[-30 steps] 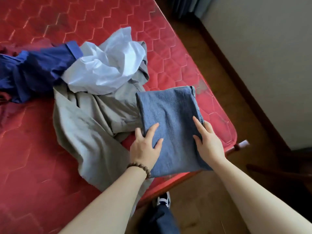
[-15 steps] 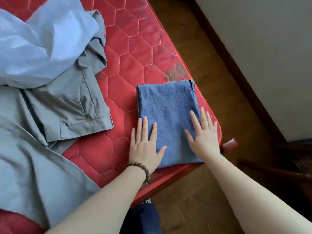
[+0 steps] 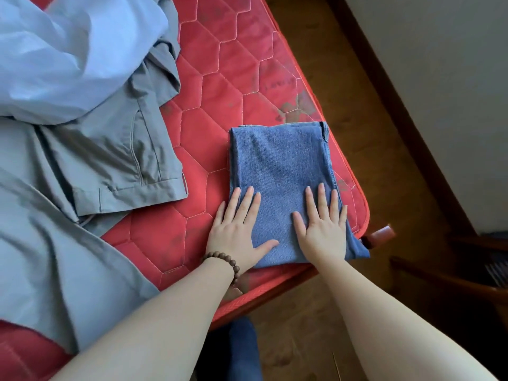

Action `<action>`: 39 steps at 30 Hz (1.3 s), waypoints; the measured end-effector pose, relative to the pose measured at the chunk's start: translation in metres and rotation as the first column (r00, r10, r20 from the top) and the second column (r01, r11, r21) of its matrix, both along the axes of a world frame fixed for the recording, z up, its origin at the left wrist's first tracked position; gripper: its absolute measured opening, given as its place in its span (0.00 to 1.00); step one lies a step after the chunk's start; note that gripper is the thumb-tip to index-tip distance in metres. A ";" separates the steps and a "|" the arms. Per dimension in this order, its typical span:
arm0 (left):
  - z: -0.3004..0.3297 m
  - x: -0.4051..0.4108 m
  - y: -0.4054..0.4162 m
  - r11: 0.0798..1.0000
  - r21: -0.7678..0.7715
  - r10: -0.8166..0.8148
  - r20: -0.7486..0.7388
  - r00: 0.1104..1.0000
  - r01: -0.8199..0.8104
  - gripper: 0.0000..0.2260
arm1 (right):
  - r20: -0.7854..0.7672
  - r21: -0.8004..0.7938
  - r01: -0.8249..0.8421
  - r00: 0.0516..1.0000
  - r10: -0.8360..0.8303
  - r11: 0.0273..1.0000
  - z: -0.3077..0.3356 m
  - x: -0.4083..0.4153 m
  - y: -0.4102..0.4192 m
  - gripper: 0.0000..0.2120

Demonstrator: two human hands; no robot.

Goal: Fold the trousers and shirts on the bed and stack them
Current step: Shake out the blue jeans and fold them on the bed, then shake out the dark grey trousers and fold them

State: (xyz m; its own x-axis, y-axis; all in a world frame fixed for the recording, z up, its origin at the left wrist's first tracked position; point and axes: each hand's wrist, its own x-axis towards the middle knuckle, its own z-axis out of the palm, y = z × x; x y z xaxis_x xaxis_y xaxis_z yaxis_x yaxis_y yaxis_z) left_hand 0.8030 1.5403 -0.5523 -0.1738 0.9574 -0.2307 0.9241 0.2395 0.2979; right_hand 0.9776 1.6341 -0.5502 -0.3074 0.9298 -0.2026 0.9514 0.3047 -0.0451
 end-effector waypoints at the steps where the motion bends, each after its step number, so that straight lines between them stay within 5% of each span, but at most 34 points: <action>1: 0.002 -0.002 0.000 1.000 -0.013 -0.006 0.003 1.000 0.006 0.45 | 0.027 -0.021 -0.004 1.000 0.005 1.000 0.002 -0.001 0.001 0.31; 6: 0.023 -0.016 -0.012 0.997 -0.063 0.040 0.039 0.998 -0.037 0.42 | 0.084 -0.085 -0.022 0.996 0.029 0.996 0.031 -0.017 -0.001 0.30; 16: 0.114 -0.148 -0.140 0.932 0.006 0.363 0.003 0.932 -0.363 0.35 | -0.299 -0.166 -0.291 0.925 0.233 0.942 0.137 -0.159 -0.109 0.25; 29: 0.191 -0.353 -0.421 0.696 -0.004 0.717 -0.052 0.695 -0.718 0.35 | -0.372 -0.195 -0.632 0.755 0.540 0.750 0.200 -0.433 -0.337 0.24; 39: 0.205 -0.451 -0.573 0.469 -0.001 0.881 -0.071 0.468 -0.883 0.38 | -0.335 -0.268 -0.785 0.620 0.710 0.559 0.199 -0.566 -0.463 0.25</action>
